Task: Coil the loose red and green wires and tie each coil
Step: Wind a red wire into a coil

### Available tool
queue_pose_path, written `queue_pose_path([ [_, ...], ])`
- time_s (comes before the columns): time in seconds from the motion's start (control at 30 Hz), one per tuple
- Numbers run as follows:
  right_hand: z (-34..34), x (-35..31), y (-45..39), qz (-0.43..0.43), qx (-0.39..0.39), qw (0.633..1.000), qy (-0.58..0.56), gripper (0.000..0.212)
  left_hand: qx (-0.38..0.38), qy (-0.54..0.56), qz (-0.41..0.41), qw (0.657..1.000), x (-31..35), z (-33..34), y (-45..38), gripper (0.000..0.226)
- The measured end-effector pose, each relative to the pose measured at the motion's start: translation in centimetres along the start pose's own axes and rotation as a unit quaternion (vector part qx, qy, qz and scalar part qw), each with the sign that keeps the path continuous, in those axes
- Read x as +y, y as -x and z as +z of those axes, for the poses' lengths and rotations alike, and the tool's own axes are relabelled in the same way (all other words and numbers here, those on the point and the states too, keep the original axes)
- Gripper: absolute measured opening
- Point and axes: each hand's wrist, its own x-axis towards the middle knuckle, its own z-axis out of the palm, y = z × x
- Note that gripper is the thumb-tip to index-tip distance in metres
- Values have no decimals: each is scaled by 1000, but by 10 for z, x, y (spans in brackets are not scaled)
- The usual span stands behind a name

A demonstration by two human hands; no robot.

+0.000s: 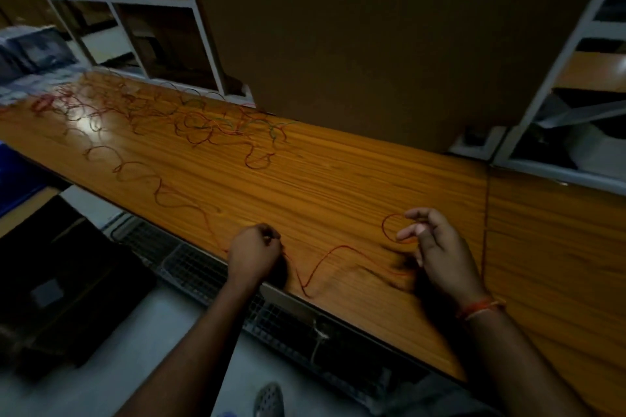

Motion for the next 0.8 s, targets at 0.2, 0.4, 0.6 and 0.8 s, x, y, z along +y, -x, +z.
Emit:
queue_pose_path([
  [0.2,-48,9,16,-14,-18,1000,-13,15,-125,40,57,990,58,25,34,4],
  [0.4,-50,-5,19,-40,-45,997,-43,14,-199,276,147,929,110,20,61,38],
  [0.6,-37,-29,15,-31,-58,985,-160,13,-280,326,215,877,132,4,73,21],
  [0.8,-31,-41,0,-13,-18,985,-174,4,-286,511,188,788,145,-21,69,27],
])
